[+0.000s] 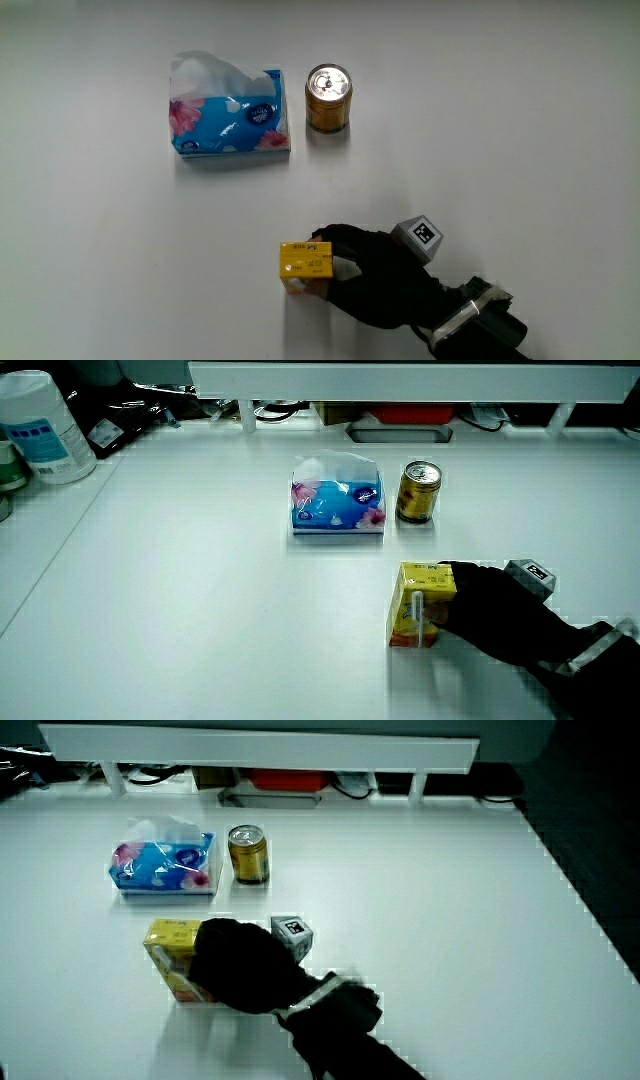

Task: Place ice redtea

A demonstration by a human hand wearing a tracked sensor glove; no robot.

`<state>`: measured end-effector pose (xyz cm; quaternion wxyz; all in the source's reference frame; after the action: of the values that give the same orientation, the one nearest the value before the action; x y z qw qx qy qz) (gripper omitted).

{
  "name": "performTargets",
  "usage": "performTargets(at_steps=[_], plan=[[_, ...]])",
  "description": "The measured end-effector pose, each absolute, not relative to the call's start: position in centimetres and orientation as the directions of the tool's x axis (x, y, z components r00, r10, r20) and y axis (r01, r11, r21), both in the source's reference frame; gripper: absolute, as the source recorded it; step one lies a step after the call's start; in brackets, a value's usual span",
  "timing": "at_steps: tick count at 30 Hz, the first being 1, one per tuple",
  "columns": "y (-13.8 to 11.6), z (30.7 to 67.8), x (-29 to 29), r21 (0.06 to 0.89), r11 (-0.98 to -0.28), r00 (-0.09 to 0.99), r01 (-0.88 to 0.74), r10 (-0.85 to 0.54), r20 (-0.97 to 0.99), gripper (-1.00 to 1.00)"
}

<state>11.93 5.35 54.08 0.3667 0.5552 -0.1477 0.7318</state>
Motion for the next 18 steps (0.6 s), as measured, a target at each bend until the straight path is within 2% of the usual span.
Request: performTargets(at_steps=[11,18], plan=[[5.4,54.2,12.1,0.2,-0.674,-0.107,-0.712,0.385,0.917,-0.58],[4.3,52.8,13.7,0.256,-0.608,-0.052,-0.752,0.441,0.896,-0.95]])
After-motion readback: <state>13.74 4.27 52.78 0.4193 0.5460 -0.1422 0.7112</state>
